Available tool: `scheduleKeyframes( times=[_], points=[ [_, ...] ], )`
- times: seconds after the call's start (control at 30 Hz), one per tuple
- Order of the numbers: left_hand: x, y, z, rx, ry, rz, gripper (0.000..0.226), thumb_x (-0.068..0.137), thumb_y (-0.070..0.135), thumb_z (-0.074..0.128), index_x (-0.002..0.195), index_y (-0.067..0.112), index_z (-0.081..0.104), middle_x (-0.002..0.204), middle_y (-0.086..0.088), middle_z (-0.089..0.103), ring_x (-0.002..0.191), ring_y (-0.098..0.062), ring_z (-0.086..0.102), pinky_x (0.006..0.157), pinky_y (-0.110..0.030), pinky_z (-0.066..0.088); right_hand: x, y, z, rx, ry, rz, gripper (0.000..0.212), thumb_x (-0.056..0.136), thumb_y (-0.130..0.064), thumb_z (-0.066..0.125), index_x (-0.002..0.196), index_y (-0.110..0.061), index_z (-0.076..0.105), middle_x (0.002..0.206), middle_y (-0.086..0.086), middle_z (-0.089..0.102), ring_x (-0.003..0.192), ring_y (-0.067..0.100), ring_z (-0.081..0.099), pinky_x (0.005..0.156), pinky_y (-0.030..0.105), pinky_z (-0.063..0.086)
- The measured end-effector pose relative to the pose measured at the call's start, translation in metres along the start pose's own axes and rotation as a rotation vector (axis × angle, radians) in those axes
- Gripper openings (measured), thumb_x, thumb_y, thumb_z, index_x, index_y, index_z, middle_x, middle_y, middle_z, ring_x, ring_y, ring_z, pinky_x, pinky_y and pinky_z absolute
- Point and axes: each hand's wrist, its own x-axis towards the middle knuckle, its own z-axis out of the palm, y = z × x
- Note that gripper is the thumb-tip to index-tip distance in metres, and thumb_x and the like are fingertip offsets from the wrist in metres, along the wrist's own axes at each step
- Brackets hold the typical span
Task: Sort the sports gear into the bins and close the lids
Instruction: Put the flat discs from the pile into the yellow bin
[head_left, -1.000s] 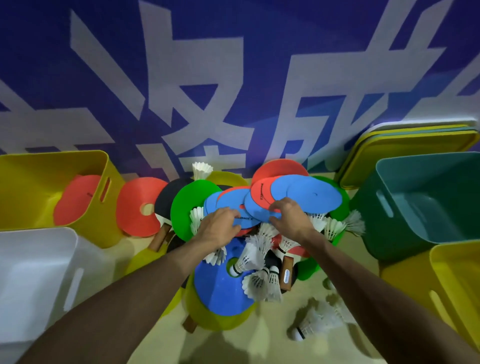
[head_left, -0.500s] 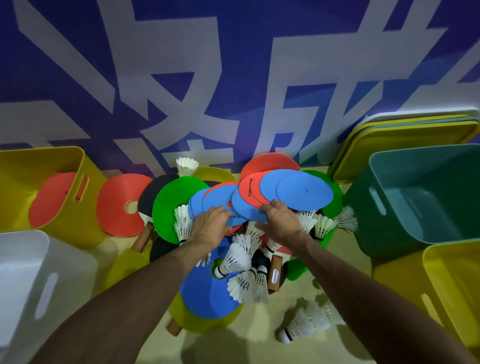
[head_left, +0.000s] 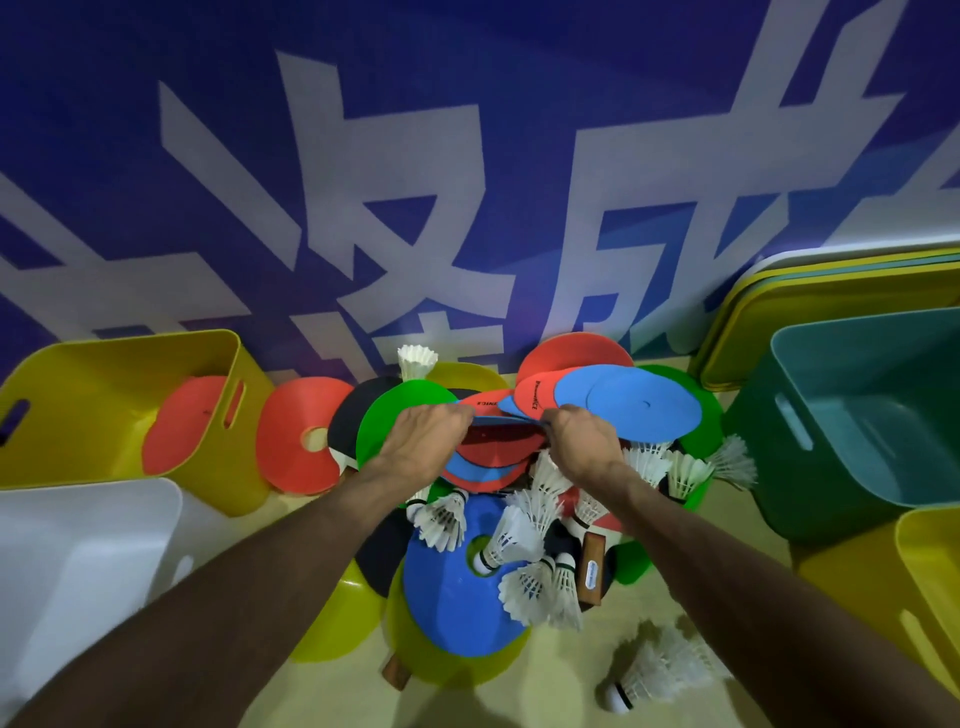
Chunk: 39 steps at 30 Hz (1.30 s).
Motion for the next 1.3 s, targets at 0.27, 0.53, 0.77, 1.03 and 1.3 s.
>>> scheduleKeyframes(
  times=[0.27, 0.53, 0.77, 1.03, 1.3],
  points=[
    [-0.009, -0.053, -0.049, -0.530, 0.282, -0.353, 0.022, 0.094, 0.017, 0.045, 0.088, 0.006, 0.063, 0.082, -0.022, 0.066, 0.078, -0.039, 0.060, 0.060, -0.035, 0.036, 0.010, -0.032, -0.048, -0.002, 0.144, 0.004, 0.021, 0.090, -0.015, 0.052, 0.108, -0.016, 0.062, 0.102, 0.010, 0.068, 0.093, 0.034, 0.064, 0.070, 0.035, 0.046],
    [-0.028, -0.123, -0.096, -1.403, 0.433, -0.752, 0.016, 0.092, 0.006, 0.052, 0.095, -0.002, 0.065, 0.072, -0.012, 0.062, 0.048, -0.015, 0.065, 0.045, -0.026, 0.056, 0.025, -0.103, -0.094, 0.202, 0.330, -0.047, 0.023, 0.096, -0.020, 0.044, 0.112, -0.014, 0.059, 0.103, 0.016, 0.068, 0.097, 0.039, 0.061, 0.072, 0.039, 0.047],
    [-0.080, -0.194, -0.122, -1.484, 0.541, -0.749, 0.017, 0.093, -0.001, 0.044, 0.102, 0.002, 0.058, 0.072, -0.009, 0.056, 0.038, -0.002, 0.057, 0.046, -0.023, 0.055, 0.040, -0.197, -0.101, 0.859, 0.186, -0.016, 0.012, 0.092, -0.017, 0.055, 0.094, -0.013, 0.066, 0.086, 0.011, 0.071, 0.080, 0.030, 0.069, 0.071, 0.052, 0.057],
    [-0.137, -0.289, -0.112, -1.399, 0.732, -0.902, 0.019, 0.089, 0.008, 0.048, 0.098, 0.007, 0.065, 0.088, -0.007, 0.066, 0.064, -0.010, 0.064, 0.048, -0.020, 0.055, 0.044, -0.306, -0.082, 1.151, 0.081, -0.037, 0.014, 0.098, -0.015, 0.050, 0.101, -0.007, 0.061, 0.094, 0.011, 0.067, 0.079, 0.022, 0.068, 0.057, 0.040, 0.060],
    [-0.175, -0.344, -0.050, -1.426, 0.693, -1.061, 0.018, 0.089, 0.004, 0.050, 0.099, 0.005, 0.065, 0.097, -0.013, 0.067, 0.085, -0.024, 0.067, 0.069, -0.040, 0.058, 0.047, -0.392, -0.036, 1.278, -0.074, 0.087, 0.021, 0.097, -0.011, 0.052, 0.111, 0.002, 0.059, 0.078, 0.006, 0.063, 0.056, 0.013, 0.064, 0.047, 0.027, 0.057]
  ],
)
